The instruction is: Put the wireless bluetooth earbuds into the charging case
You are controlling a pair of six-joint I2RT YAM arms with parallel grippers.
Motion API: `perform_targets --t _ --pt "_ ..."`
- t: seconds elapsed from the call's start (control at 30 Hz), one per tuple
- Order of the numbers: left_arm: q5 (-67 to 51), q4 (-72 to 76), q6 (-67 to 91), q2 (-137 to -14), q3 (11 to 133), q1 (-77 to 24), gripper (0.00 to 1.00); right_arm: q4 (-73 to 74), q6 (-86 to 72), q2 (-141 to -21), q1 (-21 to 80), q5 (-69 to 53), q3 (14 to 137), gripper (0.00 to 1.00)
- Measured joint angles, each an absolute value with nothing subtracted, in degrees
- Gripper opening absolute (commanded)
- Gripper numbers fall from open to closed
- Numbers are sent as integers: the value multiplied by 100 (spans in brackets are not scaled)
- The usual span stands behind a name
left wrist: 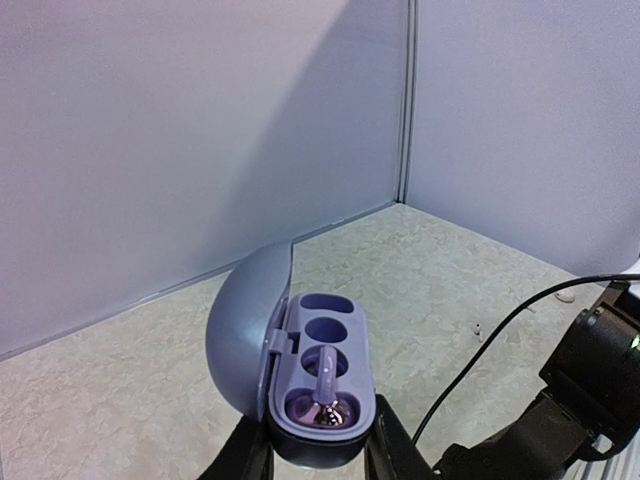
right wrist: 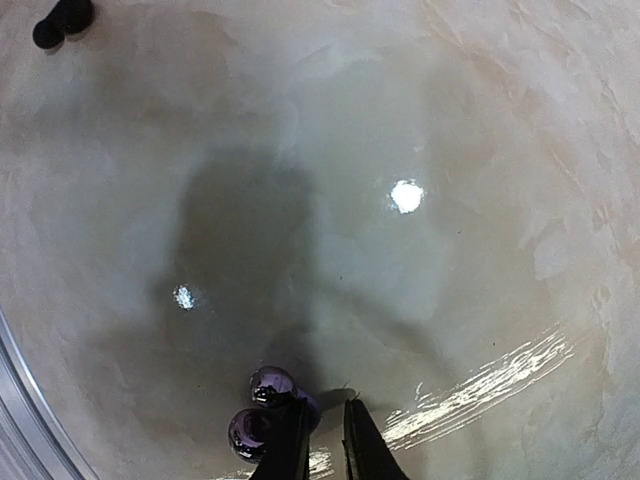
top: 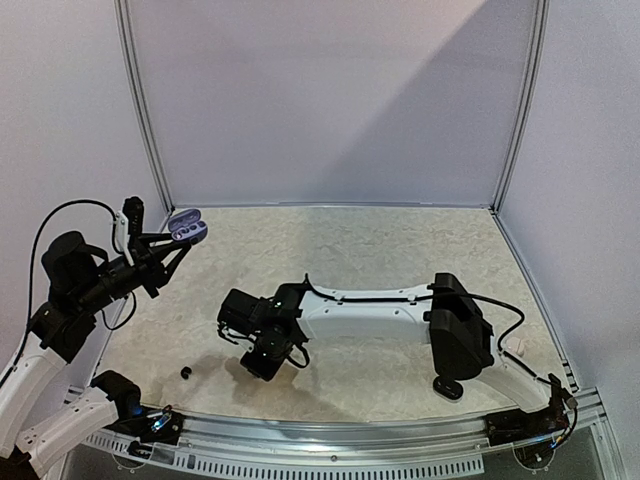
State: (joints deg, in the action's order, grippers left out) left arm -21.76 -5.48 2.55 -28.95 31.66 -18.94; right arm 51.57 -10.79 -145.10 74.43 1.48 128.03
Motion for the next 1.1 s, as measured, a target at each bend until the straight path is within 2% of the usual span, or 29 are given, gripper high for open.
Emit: perform_targets --t 0.2,0.6,1.07,1.1 --pt "-2176 -548 228 -2928 3142 -1894 0 5214 -908 -14551 7489 270 12886 0" --pt "-2180 -548 128 -2936 3133 -1894 0 4906 -740 -14381 7524 589 12529 0" --pt "-2296 -668 -239 -2965 3017 -1894 0 4219 -148 -13349 7516 1885 11513 0" --pt "-2307 -696 -259 -2965 3009 -1894 0 4198 -104 -13299 7507 1896 11509 2"
